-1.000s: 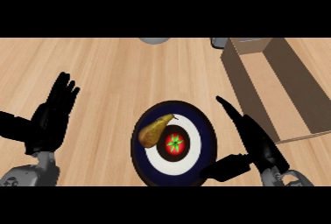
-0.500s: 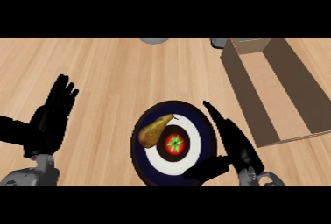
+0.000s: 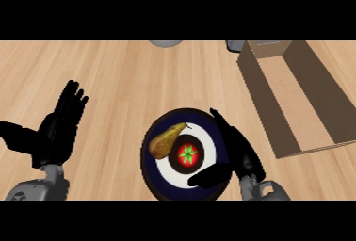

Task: Pick the tomato from the plate and place it in the cardboard box

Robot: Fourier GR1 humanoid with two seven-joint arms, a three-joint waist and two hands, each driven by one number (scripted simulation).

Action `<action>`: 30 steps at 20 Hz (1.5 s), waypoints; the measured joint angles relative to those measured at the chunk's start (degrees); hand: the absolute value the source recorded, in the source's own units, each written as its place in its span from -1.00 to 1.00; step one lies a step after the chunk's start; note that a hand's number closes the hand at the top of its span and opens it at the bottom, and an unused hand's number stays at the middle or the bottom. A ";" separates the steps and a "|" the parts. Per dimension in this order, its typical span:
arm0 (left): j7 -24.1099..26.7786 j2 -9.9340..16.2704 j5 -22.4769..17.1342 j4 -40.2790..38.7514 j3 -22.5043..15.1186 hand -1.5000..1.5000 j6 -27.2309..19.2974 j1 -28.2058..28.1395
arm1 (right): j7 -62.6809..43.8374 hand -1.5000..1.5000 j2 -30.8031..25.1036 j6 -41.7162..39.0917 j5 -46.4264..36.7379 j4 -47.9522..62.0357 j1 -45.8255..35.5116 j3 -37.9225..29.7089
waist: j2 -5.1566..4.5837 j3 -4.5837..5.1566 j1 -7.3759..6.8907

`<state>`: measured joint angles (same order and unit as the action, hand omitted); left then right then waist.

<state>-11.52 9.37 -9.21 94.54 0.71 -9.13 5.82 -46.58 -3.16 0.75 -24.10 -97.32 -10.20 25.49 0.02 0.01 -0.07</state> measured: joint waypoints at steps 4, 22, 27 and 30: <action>0.08 -0.25 0.10 1.35 0.68 0.00 1.19 -1.47 | 1.58 -1.00 1.48 -0.79 -0.84 2.67 -0.37 -1.29 | 0.00 -0.01 -0.05; -1.64 -1.77 1.49 1.44 3.04 0.00 2.68 0.10 | 5.08 -1.00 3.12 3.43 -2.64 13.08 -2.60 0.97 | -0.02 -0.01 -0.07; -1.16 -1.34 0.96 0.91 4.35 0.00 4.22 0.02 | 6.13 -1.00 3.15 4.96 -2.04 15.90 -3.04 2.21 | 0.00 0.00 -0.09; -1.12 -2.55 2.44 0.70 3.30 0.00 3.31 0.28 | 7.65 -1.00 3.15 5.19 -1.86 17.01 -2.46 2.07 | -0.01 -0.01 -0.04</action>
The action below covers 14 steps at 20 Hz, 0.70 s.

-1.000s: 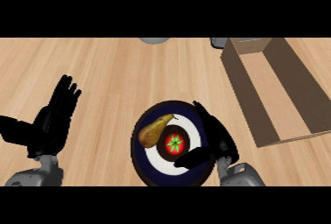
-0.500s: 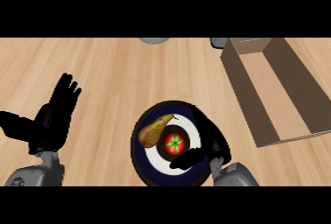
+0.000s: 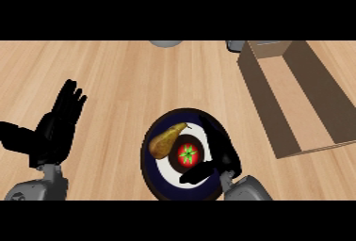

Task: Pick the tomato from the plate and place it in the cardboard box

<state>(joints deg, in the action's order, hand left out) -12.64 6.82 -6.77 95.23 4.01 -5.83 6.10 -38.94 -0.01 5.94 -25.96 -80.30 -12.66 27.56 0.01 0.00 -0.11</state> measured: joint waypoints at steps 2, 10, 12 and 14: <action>-0.44 0.04 0.12 0.03 0.26 0.00 -0.01 0.44 | 1.22 -1.00 0.00 1.04 0.50 1.94 -0.26 0.35 | -0.01 0.00 -0.02; 0.16 -0.77 1.01 0.47 0.00 0.00 0.24 -0.59 | 2.05 -1.00 -0.16 1.37 0.71 3.50 -0.91 1.16 | 0.01 0.00 -0.03; -1.33 -0.57 0.61 2.27 0.25 0.00 0.40 -0.91 | 2.36 -1.00 -0.10 1.11 0.68 4.55 -1.69 0.93 | 0.02 0.01 -0.06; -0.20 -0.79 0.41 0.37 0.78 0.00 0.66 -0.17 | 2.25 1.00 -0.06 1.13 0.78 4.44 -2.17 0.74 | 0.00 0.00 -0.02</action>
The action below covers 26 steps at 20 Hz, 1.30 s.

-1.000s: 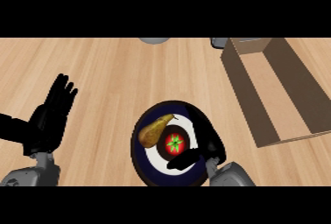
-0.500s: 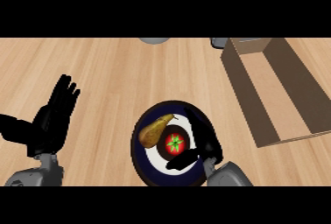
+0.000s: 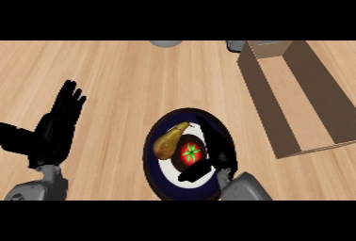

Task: Pick the tomato from the plate and place it in the cardboard box

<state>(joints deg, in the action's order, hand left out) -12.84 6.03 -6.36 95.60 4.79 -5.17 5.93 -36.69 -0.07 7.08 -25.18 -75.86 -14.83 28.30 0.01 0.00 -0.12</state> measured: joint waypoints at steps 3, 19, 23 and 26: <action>0.13 0.70 -0.32 -0.96 0.90 0.00 0.59 1.12 | 2.10 1.00 -0.11 1.06 -1.13 1.12 0.47 1.03 | 0.10 0.07 0.04; -0.28 0.20 -0.34 -0.69 -0.48 0.00 2.04 1.91 | -7.12 1.00 -0.02 1.42 -14.23 12.54 -21.00 14.86 | -0.40 0.05 -2.94; 0.10 -0.16 0.07 -1.60 -0.68 0.00 1.77 2.43 | -10.73 1.00 0.04 3.00 -13.64 15.76 -30.09 19.92 | -0.41 0.04 -2.99; -1.26 -0.58 1.06 0.21 -1.67 0.00 0.81 2.07 | -13.65 1.00 0.06 4.09 -12.40 16.10 -35.53 23.54 | -0.31 0.02 -3.02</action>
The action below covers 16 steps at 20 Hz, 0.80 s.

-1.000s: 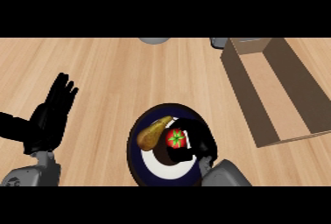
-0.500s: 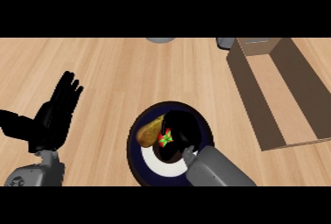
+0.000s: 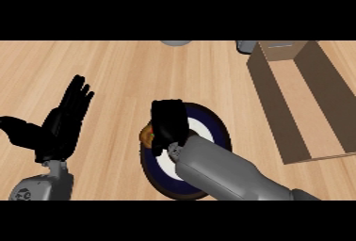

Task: Pick the tomato from the plate and place it in the cardboard box

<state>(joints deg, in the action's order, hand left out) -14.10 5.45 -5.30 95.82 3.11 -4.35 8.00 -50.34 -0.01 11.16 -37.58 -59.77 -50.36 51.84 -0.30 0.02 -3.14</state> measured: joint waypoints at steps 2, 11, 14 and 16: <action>-0.48 -0.10 -0.14 0.74 0.18 0.00 -0.28 -0.50 | -1.19 1.00 0.00 -0.67 0.33 -0.70 -2.89 1.51 | 0.09 0.00 0.44; -0.02 1.25 -1.46 -0.02 2.50 0.00 0.59 -1.03 | -8.23 1.00 -0.19 2.54 -2.05 -5.88 -12.97 -1.76 | 0.46 0.00 2.11; 0.13 1.34 -1.52 -0.19 3.01 0.00 0.37 -1.17 | -10.00 1.00 -0.67 3.74 -6.30 -6.75 -13.95 -4.60 | 0.60 -0.01 2.86; 0.79 0.46 -0.95 -0.32 2.39 0.00 -0.13 -1.97 | -11.01 1.00 -1.37 3.78 -8.77 -6.86 -14.95 -7.15 | 0.67 -0.01 3.20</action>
<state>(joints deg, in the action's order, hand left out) -13.31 5.91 -6.26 95.50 5.50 -4.48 6.03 -61.35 -1.39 14.94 -46.35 -66.62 -65.31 44.70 0.37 0.01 0.06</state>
